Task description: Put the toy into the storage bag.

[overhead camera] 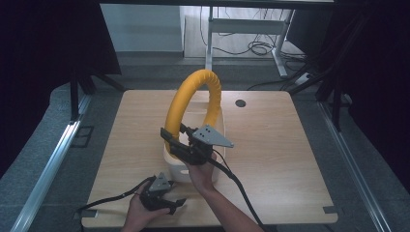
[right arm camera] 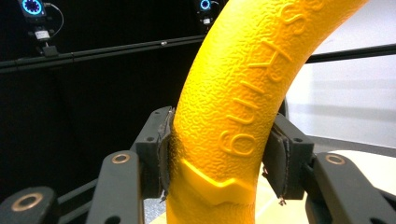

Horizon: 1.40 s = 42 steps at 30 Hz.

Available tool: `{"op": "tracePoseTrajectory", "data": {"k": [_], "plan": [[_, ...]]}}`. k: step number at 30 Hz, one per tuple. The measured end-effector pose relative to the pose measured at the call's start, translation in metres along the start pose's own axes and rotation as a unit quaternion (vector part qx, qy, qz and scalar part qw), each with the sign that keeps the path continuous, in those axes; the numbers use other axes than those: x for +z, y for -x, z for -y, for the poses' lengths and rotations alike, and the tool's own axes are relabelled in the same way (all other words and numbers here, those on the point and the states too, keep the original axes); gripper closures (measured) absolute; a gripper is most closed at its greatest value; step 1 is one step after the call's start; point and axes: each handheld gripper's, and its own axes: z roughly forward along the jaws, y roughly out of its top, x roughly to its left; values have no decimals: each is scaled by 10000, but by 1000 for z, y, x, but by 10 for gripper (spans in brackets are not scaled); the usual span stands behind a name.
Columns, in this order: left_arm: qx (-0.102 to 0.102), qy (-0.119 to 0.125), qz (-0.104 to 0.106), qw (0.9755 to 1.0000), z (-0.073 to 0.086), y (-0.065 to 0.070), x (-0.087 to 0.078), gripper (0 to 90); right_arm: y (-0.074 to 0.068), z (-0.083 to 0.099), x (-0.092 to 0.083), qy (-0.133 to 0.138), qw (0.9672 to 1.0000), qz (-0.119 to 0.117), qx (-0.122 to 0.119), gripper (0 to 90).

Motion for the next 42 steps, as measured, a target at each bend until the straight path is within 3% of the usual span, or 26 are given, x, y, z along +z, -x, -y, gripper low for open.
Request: {"op": "tracePoseTrajectory", "data": {"k": [14, 16, 22, 26, 33, 37, 42], "plan": [[16, -11, 10, 10000, 0, 0, 0, 206, -3, 12, 1, -79, 10000, 45, -25, 480], [16, -8, 9, 10000, 0, 0, 0, 206, -3, 12, 0, -93, 9999, 31, 65, 480], [18, -8, 22, 10000, 0, 0, 0, 206, -3, 16, 1, -357, 9992, 90, 144, 478], [25, -10, 3, 10000, 0, 0, 0, 206, -1, 19, 3, -550, 9977, 162, 369, 475], [28, -23, 11, 10000, 0, 0, 1, 206, 0, 20, 3, -686, 9968, 290, 298, 446], [9, -13, 10, 10000, 0, 0, 1, 206, 1, 18, 2, -696, 9970, 282, 172, 413], [11, -17, 19, 10000, 0, 0, 1, 206, 2, 15, -2, -733, 9968, 226, 204, 281]]}}
